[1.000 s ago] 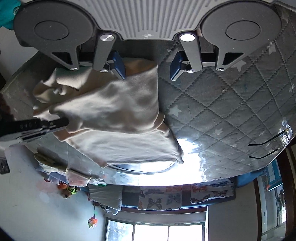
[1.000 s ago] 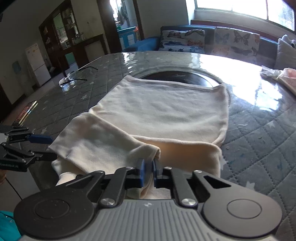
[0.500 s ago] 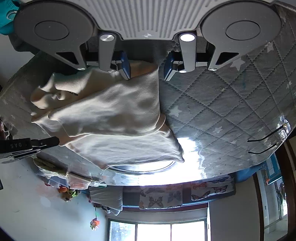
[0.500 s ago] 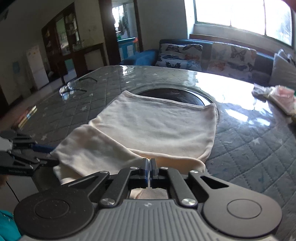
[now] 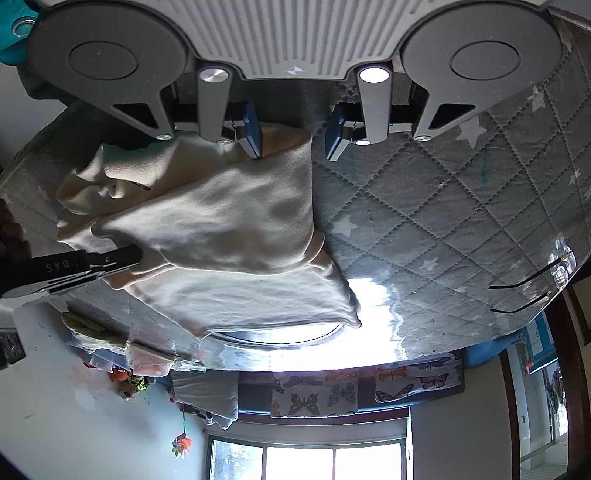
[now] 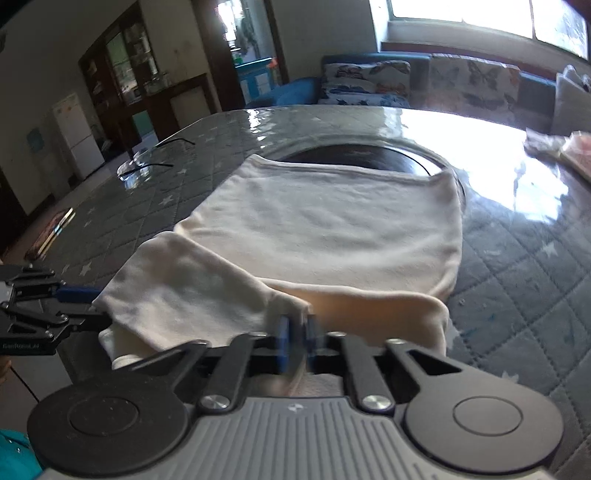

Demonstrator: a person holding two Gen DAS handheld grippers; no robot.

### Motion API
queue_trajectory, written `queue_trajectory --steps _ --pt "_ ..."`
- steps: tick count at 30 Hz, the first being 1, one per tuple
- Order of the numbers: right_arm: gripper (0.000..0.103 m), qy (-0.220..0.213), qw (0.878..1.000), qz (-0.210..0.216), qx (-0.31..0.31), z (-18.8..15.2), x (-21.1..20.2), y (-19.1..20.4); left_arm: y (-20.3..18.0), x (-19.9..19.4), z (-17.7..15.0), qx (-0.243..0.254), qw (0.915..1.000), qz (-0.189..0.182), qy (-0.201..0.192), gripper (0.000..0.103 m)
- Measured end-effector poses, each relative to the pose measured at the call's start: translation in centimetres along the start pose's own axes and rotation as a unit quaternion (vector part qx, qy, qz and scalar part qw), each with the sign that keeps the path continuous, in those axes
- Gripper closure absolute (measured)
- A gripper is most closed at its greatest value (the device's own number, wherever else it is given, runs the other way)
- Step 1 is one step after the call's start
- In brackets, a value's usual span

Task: Fold clothes

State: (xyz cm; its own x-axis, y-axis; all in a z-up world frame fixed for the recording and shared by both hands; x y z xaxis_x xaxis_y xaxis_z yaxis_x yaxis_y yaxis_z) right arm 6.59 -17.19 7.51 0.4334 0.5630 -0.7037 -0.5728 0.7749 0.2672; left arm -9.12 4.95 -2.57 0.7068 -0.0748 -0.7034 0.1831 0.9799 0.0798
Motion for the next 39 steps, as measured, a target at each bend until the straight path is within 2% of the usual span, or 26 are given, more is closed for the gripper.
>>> queue_trajectory --steps 8,14,16,22,27,28,34,36,39 --pt "0.097 -0.057 0.996 -0.026 -0.069 2.0 -4.2 2.3 -0.5 0.0 -0.1 0.013 0.9999 0.01 -0.005 0.063" --pt "0.097 -0.073 0.993 -0.048 -0.081 2.9 -6.0 2.4 -1.3 -0.2 0.0 0.034 0.9992 0.018 -0.009 0.086" --pt "0.097 -0.065 0.995 -0.053 -0.061 2.4 -5.7 1.7 -1.5 -0.2 0.1 0.039 0.9989 0.025 -0.008 0.089" --pt "0.097 -0.04 0.996 -0.07 -0.025 0.9 -3.9 -0.4 -1.4 -0.4 -0.3 0.045 0.9989 0.017 -0.001 0.089" --pt "0.092 -0.038 0.996 -0.082 -0.017 0.9 -3.1 -1.3 -0.8 -1.7 -0.1 0.054 0.9982 -0.028 -0.007 0.085" --pt "0.092 -0.044 0.995 -0.083 -0.019 1.1 -3.3 -1.3 -0.5 -2.0 0.1 0.056 0.998 -0.028 -0.01 0.085" --pt "0.09 -0.044 0.997 -0.05 -0.034 1.1 -3.2 -0.3 0.9 -2.3 3.5 0.026 0.9985 -0.021 -0.044 0.085" --pt "0.083 -0.04 0.998 -0.041 -0.036 0.9 -2.7 0.0 0.7 -1.4 4.8 0.006 0.998 -0.031 -0.055 0.085" --pt "0.082 -0.034 0.998 -0.032 -0.034 0.6 -1.7 0.5 -0.4 0.5 6.5 -0.007 0.9966 -0.052 -0.063 0.085"
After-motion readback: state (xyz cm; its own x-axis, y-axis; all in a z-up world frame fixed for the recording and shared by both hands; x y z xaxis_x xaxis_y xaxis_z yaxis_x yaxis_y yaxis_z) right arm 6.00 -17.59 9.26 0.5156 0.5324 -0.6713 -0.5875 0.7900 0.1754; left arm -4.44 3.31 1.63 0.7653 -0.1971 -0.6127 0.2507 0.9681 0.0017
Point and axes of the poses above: each gripper's, at about its wrist camera, not at the fingertips, and x roughly the way its jaws point, y to its left, z to its top, the point moved 5 cm from there along x, roughly the way its jaws point, and after that the axes turned 8 degrees about x, right-handed, at the moved point
